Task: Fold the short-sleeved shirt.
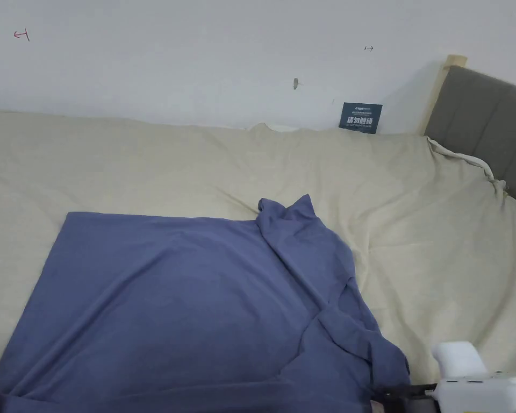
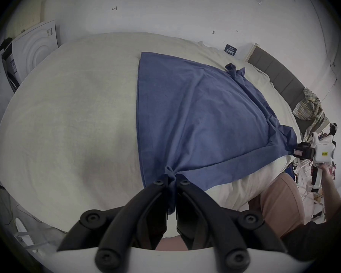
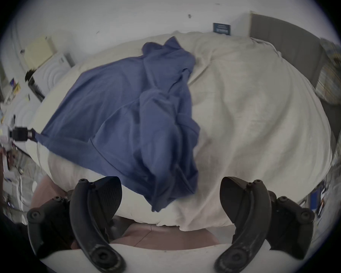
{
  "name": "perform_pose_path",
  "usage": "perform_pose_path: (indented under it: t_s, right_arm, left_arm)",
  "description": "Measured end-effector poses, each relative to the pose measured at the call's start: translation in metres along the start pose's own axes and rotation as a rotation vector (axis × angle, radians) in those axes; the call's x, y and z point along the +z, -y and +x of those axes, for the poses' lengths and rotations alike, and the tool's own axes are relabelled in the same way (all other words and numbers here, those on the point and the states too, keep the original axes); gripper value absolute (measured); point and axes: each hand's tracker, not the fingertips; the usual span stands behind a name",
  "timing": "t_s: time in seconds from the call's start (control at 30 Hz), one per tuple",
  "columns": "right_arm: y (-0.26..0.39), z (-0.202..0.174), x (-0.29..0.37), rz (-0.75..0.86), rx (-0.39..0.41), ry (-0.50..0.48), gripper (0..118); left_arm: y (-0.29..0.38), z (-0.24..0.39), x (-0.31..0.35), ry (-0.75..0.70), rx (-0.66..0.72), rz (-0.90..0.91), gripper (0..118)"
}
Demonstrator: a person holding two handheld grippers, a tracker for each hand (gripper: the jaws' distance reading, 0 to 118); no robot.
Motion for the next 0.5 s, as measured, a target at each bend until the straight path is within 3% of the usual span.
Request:
perform_pose_path:
  t_s: [0.13, 0.17, 0.2, 0.23, 0.27, 0.4, 0.5]
  right_arm:
    - [-0.004, -0.007, -0.012, -0.007, 0.021, 0.018, 101]
    - [-0.002, -0.008, -0.011, 0.001, 0.016, 0.019, 91]
    - [-0.008, -0.004, -0.008, 0.042, 0.013, 0.030, 40]
    - [-0.009, -0.002, -0.009, 0.025, -0.005, -0.024, 6]
    - [-0.008, -0.001, -0.006, 0.033, -0.034, -0.009, 6]
    - [-0.007, -0.003, 0.009, 0.078, 0.024, -0.001, 6]
    - [-0.008, -0.005, 0.018, 0.100, 0.019, -0.009, 6]
  left_arm:
    - [0.001, -0.002, -0.004, -0.014, 0.004, -0.011, 7]
    - [0.001, -0.002, -0.005, -0.017, 0.007, -0.014, 7]
    - [0.002, -0.002, -0.005, -0.019, 0.012, -0.015, 7]
    - [0.003, -0.004, -0.006, -0.016, 0.017, -0.014, 7]
    - [0.003, -0.005, -0.006, -0.011, 0.025, -0.015, 7]
    - [0.007, -0.005, -0.004, -0.007, 0.030, 0.009, 7]
    - [0.009, -0.005, -0.001, 0.001, 0.034, 0.043, 7]
